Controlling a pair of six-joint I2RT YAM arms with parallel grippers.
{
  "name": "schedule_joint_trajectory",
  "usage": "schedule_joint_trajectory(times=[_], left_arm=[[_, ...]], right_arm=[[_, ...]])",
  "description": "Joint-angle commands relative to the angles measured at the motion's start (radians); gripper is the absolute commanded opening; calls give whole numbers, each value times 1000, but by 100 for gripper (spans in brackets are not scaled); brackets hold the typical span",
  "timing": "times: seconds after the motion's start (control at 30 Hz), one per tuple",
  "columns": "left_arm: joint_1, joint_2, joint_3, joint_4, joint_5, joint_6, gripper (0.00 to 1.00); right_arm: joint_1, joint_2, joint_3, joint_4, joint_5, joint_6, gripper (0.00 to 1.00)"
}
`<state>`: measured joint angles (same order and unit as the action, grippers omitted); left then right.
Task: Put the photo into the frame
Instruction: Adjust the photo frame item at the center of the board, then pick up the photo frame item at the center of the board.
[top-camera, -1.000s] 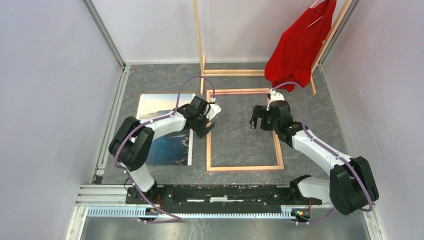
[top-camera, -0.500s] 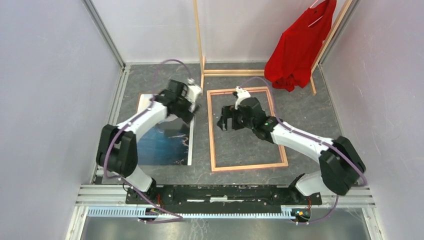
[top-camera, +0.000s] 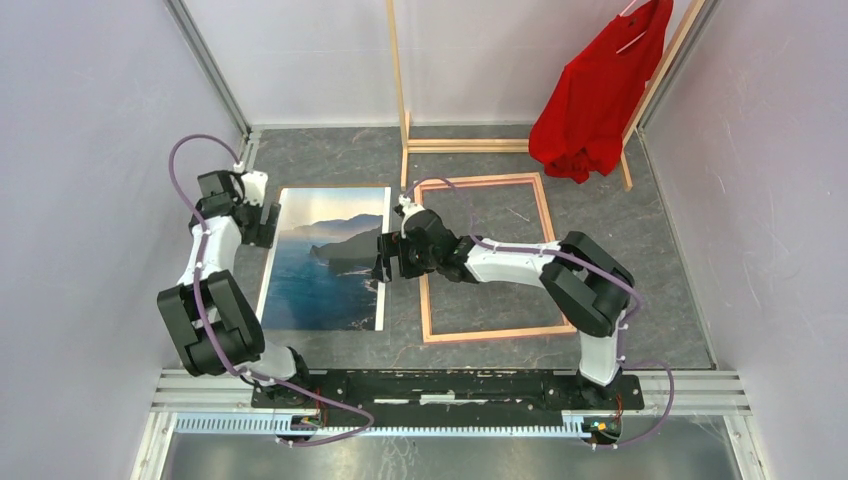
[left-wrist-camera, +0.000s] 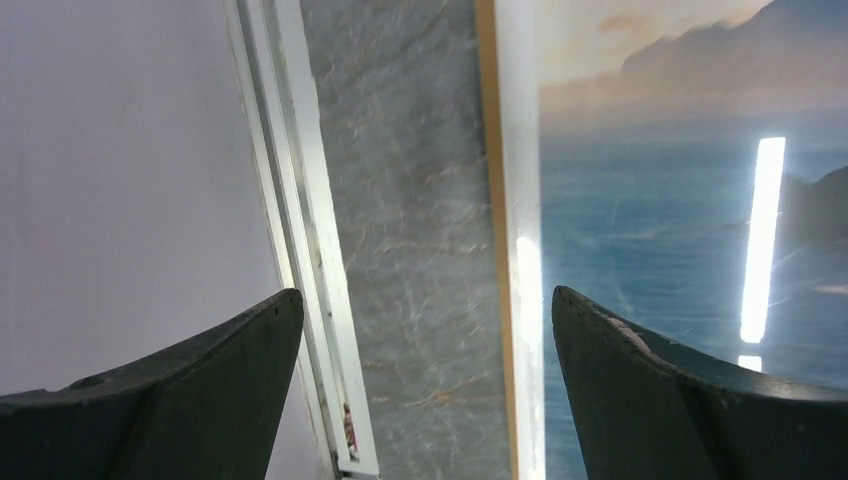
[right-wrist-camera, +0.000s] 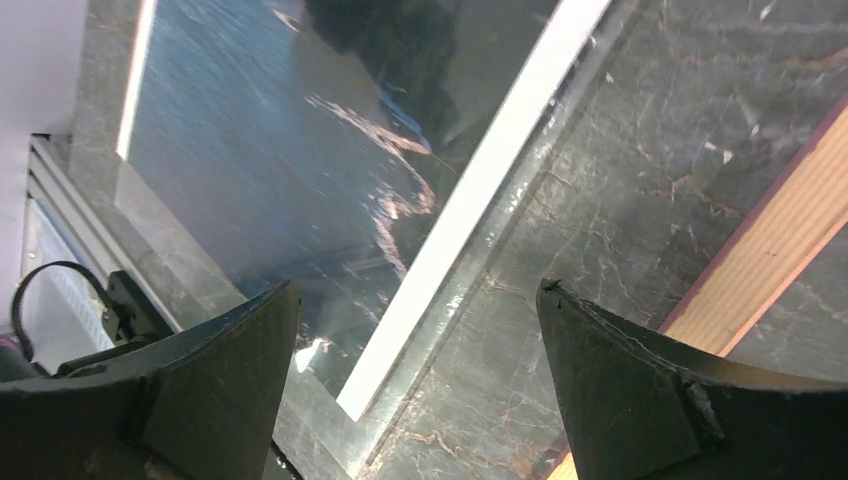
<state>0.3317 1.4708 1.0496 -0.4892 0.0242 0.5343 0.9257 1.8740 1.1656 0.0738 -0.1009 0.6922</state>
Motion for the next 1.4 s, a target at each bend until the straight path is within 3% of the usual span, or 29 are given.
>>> schedule_joint_trajectory(times=[0.0, 0.17, 0.87, 1.1, 1.37], left_arm=[[49, 4, -69, 67, -15, 104, 100], [80, 40, -124, 161, -60, 125, 100], [97, 153, -252, 260, 6, 91, 100], [98, 156, -271, 265, 13, 105, 100], [96, 164, -295, 270, 17, 125, 100]], right_arm=[[0, 45, 42, 26, -6, 70, 95], [1, 93, 48, 19, -11, 107, 95], [4, 220, 134, -8, -55, 212, 92], [4, 212, 147, 2, -71, 251, 91], [-10, 143, 94, 136, -142, 337, 91]])
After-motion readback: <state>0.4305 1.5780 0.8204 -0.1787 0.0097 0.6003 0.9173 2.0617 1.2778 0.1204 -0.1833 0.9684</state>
